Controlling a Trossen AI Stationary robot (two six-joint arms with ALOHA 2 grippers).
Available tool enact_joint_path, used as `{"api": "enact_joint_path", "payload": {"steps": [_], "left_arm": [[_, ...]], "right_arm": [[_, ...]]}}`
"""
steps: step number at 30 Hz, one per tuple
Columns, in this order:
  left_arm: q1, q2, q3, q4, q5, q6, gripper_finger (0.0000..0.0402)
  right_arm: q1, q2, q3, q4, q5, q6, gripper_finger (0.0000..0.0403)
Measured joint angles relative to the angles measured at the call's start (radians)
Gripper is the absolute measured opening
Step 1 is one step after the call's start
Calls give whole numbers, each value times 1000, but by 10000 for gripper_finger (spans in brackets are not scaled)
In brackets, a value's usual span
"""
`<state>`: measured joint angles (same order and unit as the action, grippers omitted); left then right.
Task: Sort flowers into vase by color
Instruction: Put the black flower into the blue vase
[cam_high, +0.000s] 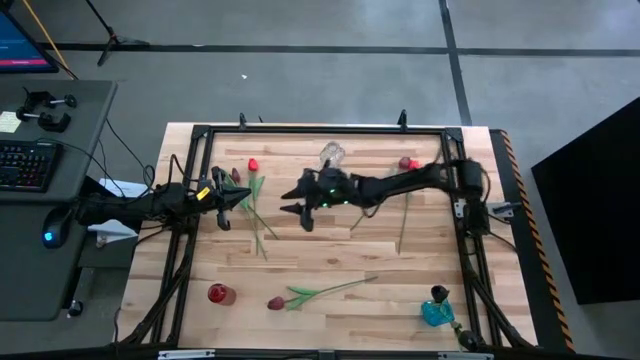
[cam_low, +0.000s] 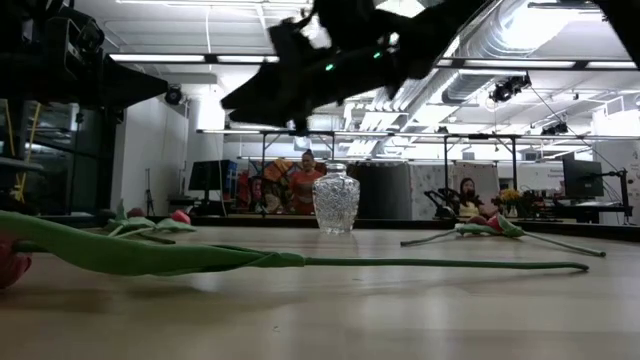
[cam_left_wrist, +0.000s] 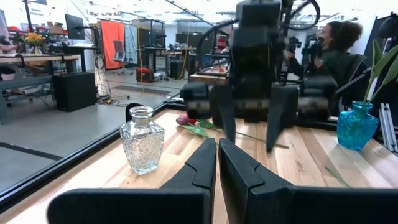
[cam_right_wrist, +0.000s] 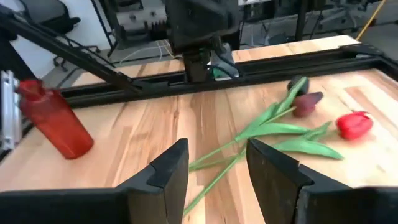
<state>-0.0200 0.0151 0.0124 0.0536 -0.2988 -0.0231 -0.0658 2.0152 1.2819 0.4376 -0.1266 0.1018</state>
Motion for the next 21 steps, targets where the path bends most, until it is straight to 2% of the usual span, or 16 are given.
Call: {"api": "enact_joint_path", "payload": {"steps": [6,16,19,21], "left_arm": [[0,0,0,0,0,0,8],[0,0,0,0,0,0,8],[0,0,0,0,0,0,8],[0,0,0,0,0,0,8]], "right_arm": [[32,199,190,-24,6,-38,151],[60,456,554,-254,227,-148,151],[60,490,616,-321,291,-134,151],[60,502,632,-351,294,-100,151]]}}
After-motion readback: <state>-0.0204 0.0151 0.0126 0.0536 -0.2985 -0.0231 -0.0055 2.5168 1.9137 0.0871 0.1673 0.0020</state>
